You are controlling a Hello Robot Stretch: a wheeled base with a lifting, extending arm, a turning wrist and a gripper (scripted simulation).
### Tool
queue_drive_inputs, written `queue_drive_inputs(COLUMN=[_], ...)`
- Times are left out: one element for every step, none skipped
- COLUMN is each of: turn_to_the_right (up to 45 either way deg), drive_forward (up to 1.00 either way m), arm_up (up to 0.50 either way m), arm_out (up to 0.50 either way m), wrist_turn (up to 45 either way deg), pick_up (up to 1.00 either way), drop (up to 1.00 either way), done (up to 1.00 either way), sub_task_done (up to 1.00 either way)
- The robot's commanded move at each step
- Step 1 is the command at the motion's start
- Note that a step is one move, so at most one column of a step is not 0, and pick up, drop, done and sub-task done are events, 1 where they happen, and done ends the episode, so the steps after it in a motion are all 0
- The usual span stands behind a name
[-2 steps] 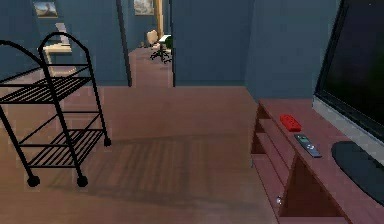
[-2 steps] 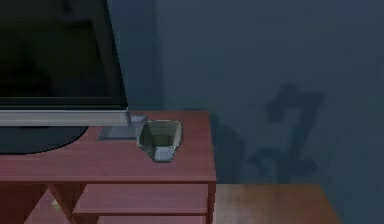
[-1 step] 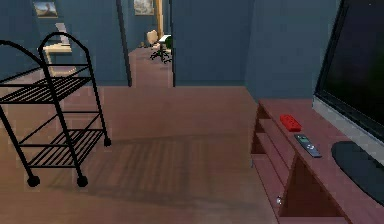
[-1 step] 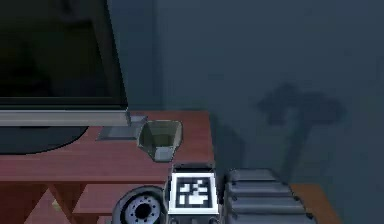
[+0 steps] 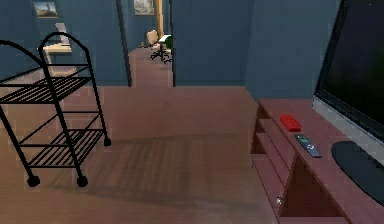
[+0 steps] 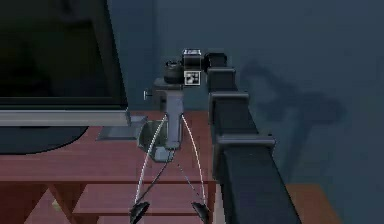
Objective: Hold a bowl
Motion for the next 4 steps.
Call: queue_drive_inputs(turn_to_the_right=[0.0, 0.0, 0.0, 0.0], drive_forward=[0.00, 0.00, 0.00, 0.00], arm_up=[0.00, 0.00, 0.00, 0.00], arm_out=[0.00, 0.00, 0.00, 0.00], wrist_turn=[45.0, 45.0, 45.0, 33.0], pick_up=[0.00, 0.00, 0.00, 0.00], drop=[0.00, 0.00, 0.00, 0.00], done=[0.00, 0.00, 0.00, 0.00], sub_task_done=[0.00, 0.00, 0.00, 0.00])
